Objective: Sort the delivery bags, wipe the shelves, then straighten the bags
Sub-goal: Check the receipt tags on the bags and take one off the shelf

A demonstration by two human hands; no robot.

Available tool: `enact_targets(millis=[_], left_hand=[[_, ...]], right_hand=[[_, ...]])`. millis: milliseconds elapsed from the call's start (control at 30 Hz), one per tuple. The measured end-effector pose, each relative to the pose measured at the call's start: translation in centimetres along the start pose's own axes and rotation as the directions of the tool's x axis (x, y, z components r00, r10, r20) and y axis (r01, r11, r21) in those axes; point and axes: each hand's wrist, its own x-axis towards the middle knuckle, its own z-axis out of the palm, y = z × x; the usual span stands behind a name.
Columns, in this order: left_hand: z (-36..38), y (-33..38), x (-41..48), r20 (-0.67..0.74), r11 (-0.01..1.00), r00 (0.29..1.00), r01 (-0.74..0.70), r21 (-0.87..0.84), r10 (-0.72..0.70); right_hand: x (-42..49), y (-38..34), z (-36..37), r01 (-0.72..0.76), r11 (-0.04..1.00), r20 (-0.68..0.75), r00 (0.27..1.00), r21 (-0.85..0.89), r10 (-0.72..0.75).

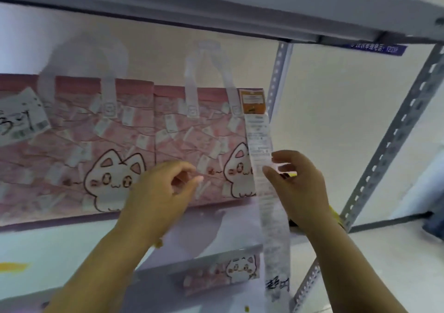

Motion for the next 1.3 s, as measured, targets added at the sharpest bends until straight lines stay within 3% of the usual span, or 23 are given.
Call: enact_targets(millis=[200, 500, 833, 1133, 1300], left_hand=[[5.4, 2.9, -0.6, 0.067, 0.991, 0.994, 0.094, -0.094, -0.088], [8.5, 5.4, -2.1, 0.173, 0.972, 0.961, 0.228, -0.049, -0.217], [8.6, 8.2, -6.2, 0.414, 0.916, 0.886, 0.325, -0.234, -0.209], [7.4, 9.5, -9.7, 0.46, 0.782, 0.854, 0.453, -0.428, -0.243], [6.3, 10.2, -10.4, 0.418, 0.761, 0.876, 0.437, -0.479, -0.24]], right_hand=[[1.6, 3.9, -1.7, -0.193, 0.98, 0.231, 0.952, -0.044, 0.198], [0.9, 4.0, -2.9, -0.299, 0.941, 0.448, 0.872, 0.161, 0.2], [-3.2, 2.6, -5.9, -0.407, 0.83, 0.476, 0.856, 0.381, 0.202], [-7.8, 1.0, -8.1, -0.421, 0.788, 0.464, 0.863, 0.448, 0.198], [-10.1, 0.9, -9.5, -0.445, 0.771, 0.455, 0.861, 0.455, 0.228]])
